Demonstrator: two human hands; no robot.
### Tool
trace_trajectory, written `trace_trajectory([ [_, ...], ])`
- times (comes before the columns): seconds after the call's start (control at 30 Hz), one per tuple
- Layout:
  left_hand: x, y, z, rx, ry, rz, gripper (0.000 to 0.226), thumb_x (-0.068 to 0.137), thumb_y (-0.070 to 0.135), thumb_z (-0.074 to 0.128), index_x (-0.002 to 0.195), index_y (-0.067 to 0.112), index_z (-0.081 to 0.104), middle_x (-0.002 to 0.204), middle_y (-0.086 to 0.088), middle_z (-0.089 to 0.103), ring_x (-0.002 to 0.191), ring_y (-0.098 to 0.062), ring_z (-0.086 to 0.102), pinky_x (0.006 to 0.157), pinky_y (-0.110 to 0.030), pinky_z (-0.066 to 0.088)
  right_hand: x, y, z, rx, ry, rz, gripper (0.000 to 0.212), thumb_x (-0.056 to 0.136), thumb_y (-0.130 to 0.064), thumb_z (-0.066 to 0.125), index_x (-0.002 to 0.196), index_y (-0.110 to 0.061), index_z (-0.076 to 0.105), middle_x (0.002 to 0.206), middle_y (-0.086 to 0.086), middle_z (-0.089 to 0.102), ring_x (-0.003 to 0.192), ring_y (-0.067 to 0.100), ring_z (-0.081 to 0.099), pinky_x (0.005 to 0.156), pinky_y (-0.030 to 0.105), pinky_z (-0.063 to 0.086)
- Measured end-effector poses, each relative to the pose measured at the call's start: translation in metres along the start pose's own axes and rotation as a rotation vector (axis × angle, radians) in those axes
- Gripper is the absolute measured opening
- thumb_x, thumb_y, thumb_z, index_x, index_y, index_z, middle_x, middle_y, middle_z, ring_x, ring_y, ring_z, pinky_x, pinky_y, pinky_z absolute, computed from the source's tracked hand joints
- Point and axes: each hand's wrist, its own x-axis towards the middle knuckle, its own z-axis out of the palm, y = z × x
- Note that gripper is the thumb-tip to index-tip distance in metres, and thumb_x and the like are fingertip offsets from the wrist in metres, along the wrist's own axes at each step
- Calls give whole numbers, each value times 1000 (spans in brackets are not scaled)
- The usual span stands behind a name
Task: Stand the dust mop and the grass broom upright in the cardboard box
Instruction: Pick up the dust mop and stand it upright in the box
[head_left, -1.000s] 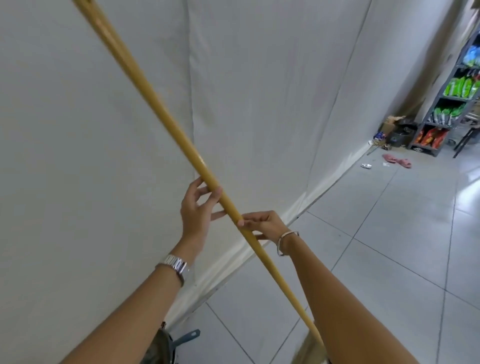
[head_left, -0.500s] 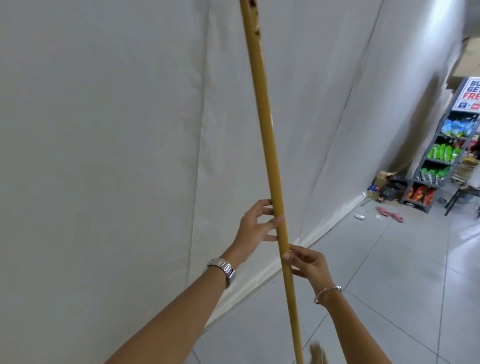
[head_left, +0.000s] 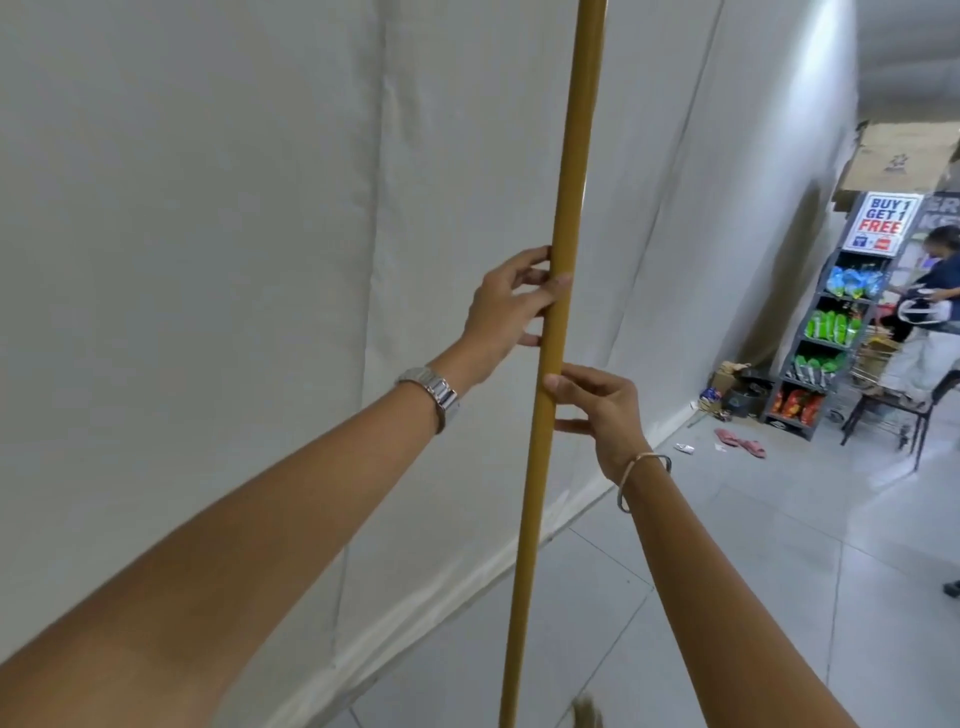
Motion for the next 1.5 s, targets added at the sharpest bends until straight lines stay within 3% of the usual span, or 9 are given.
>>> trace_trajectory([
  [0.3, -13, 65, -111, 168, 199, 66, 37, 88, 28, 61, 124, 22, 55, 99, 1, 64, 87, -16, 66, 56, -25, 57, 19, -26, 136, 184, -145, -65, 18, 68, -20, 80, 84, -14, 75, 66, -5, 73, 67, 9, 70, 49, 24, 55],
  [0.4, -37, 91, -165, 230, 253, 73, 30, 88, 28, 61, 117, 27, 58, 98, 0, 65, 81, -14, 66, 53, -23, 55, 9, -32, 198, 239, -222, -63, 16, 67, -21, 81, 81, -18, 75, 67, -6, 74, 66, 9, 70, 49, 24, 55],
  [0.57, -91, 134, -251, 320, 337, 87, 23, 88, 29, 61, 111, 31, 57, 107, -8, 67, 82, -16, 68, 56, -23, 55, -25, -48, 299, 293, -328, -39, 19, 66, -24, 81, 83, -19, 75, 69, -6, 74, 67, 10, 70, 48, 23, 54],
  [0.97, -259, 214, -487, 528, 461, -12, 33, 93, 22, 54, 125, 18, 48, 117, -16, 61, 90, -20, 66, 60, -30, 59, -158, -62, 562, 312, -499, -72, 25, 78, -18, 74, 100, -29, 70, 64, -8, 59, 74, 6, 69, 57, 34, 61],
  [1.07, -289, 217, -527, 538, 496, -49, 35, 93, 20, 53, 127, 16, 47, 116, -14, 62, 93, -22, 66, 63, -33, 60, -184, -57, 607, 311, -515, -58, 28, 79, -15, 73, 105, -25, 69, 66, -4, 60, 75, 6, 69, 55, 31, 60],
  [1.2, -323, 221, -576, 546, 531, -54, 36, 93, 21, 54, 128, 16, 47, 115, -12, 62, 95, -21, 66, 64, -32, 60, -207, -50, 662, 331, -549, -41, 32, 79, -12, 72, 110, -20, 67, 59, -13, 63, 73, 6, 69, 54, 27, 58],
  [1.5, -376, 236, -654, 605, 573, -102, 38, 94, 19, 52, 131, 16, 43, 119, -12, 59, 93, -16, 63, 68, -33, 60, -242, -35, 757, 368, -647, -4, 35, 81, -10, 70, 115, -15, 63, 62, -13, 63, 72, 7, 68, 61, 31, 61],
])
